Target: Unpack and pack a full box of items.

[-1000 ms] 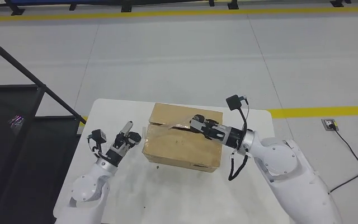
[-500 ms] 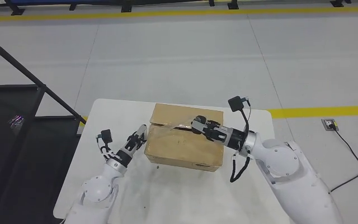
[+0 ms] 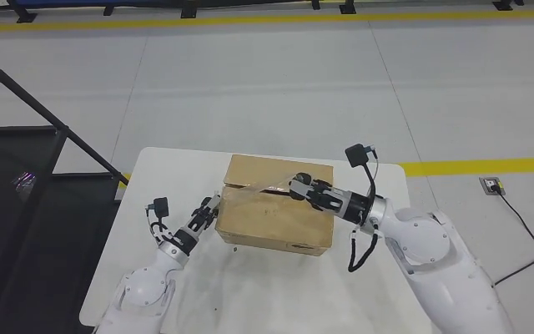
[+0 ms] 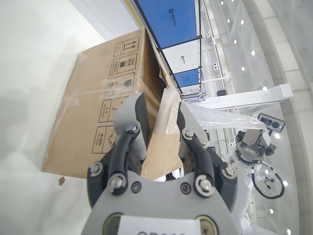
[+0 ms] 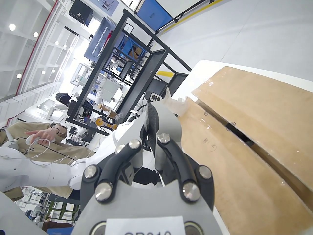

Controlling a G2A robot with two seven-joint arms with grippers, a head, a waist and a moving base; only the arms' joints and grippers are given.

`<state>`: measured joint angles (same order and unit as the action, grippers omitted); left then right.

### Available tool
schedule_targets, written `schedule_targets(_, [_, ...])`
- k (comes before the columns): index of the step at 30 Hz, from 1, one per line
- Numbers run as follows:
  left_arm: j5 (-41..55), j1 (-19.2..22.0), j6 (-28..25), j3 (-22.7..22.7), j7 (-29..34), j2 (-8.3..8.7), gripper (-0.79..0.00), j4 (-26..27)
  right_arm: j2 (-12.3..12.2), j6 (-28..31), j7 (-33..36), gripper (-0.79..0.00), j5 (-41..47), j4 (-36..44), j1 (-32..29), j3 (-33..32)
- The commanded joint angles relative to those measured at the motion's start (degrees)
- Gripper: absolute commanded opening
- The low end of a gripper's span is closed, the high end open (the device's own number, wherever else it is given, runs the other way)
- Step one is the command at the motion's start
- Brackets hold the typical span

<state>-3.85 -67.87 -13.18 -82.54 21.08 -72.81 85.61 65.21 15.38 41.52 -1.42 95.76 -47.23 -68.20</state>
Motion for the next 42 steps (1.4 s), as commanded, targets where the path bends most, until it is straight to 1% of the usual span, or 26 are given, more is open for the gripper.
schedule_targets(1, [-0.2,-0.2,0.1,-0.3,-0.2,0.09,-0.449,0.0,0.0,0.2,0.1,-0.785,0.2,-0.1,-0.1,-0.1])
schedule_targets(7, [-0.4,0.0,0.4,-0.6,-0.6,0.21,-0.480,-0.7,0.0,0.3,0.3,-0.785,0.6,-0.4,0.0,-0.1])
schedule_targets(10, [-0.2,0.1,0.4,-0.5,-0.7,0.23,-0.480,-0.8,0.0,0.3,0.4,-0.785,0.6,-0.5,0.0,-0.1])
schedule_targets(21, [1.7,-0.3,-2.2,-0.2,-0.3,0.28,-0.505,0.3,0.0,0.0,0.3,-0.785,0.4,-0.8,0.3,0.2])
schedule_targets(32, [-3.1,0.5,-2.6,2.1,-3.2,0.12,-0.529,-0.7,0.0,-0.2,0.2,-0.785,0.1,-0.2,-0.1,0.1])
schedule_targets(42, [-3.3,-0.1,-2.8,1.0,-4.4,0.33,-0.539,-0.6,-0.1,-0.6,0.1,-0.785,0.0,0.3,-0.6,-0.1])
